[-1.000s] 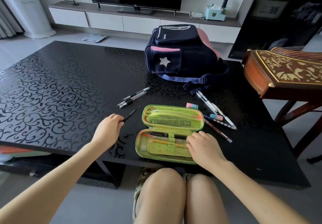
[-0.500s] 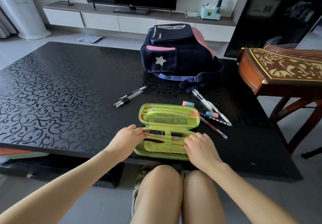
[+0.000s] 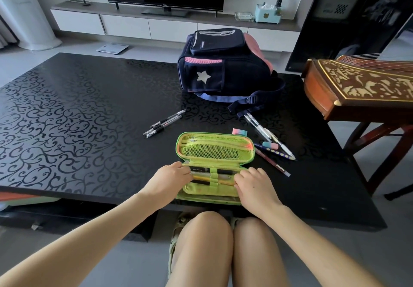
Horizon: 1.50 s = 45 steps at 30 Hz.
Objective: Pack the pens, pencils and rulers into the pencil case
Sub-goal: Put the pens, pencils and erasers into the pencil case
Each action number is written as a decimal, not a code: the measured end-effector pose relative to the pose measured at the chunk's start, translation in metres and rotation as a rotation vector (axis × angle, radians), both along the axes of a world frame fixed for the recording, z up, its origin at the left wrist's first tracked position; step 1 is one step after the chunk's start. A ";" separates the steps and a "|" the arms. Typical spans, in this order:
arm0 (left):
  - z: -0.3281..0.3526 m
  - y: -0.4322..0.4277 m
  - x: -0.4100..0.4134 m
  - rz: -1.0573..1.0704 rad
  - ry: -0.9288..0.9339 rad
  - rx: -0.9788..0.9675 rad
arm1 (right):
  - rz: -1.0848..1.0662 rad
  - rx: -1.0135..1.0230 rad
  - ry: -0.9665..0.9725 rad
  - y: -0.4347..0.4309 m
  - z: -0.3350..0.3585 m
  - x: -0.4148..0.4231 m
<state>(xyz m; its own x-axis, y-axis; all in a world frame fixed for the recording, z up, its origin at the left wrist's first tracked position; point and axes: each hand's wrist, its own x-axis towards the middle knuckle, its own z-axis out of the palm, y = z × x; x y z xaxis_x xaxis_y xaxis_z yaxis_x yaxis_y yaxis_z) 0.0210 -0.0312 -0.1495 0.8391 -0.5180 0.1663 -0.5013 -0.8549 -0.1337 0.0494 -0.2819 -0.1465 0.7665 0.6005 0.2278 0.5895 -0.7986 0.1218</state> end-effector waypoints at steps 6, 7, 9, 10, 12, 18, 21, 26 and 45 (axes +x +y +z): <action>-0.002 -0.042 0.011 0.024 0.131 -0.202 | -0.007 -0.003 0.017 0.001 -0.001 0.000; -0.002 -0.047 0.014 0.064 0.193 -0.276 | -0.003 0.003 0.020 0.002 -0.001 0.000; -0.001 -0.050 0.014 0.115 0.315 -0.378 | 0.002 0.017 0.023 0.002 -0.001 0.001; 0.000 -0.047 0.014 0.111 0.309 -0.434 | 0.005 0.022 0.024 0.001 -0.001 0.001; 0.000 -0.035 0.012 0.091 0.269 -0.489 | 0.017 0.039 0.025 0.001 -0.001 0.003; -0.002 0.036 0.046 0.448 -0.016 -0.495 | 0.019 0.095 0.007 0.013 0.011 0.020; -0.003 0.064 0.075 0.659 0.005 -0.387 | 0.026 0.085 0.015 0.024 0.013 0.027; -0.007 0.078 0.114 0.676 0.064 -0.097 | 0.035 0.064 0.006 0.031 0.012 0.031; -0.008 0.070 0.142 0.765 0.122 -0.180 | 0.015 0.065 0.040 0.017 0.004 0.034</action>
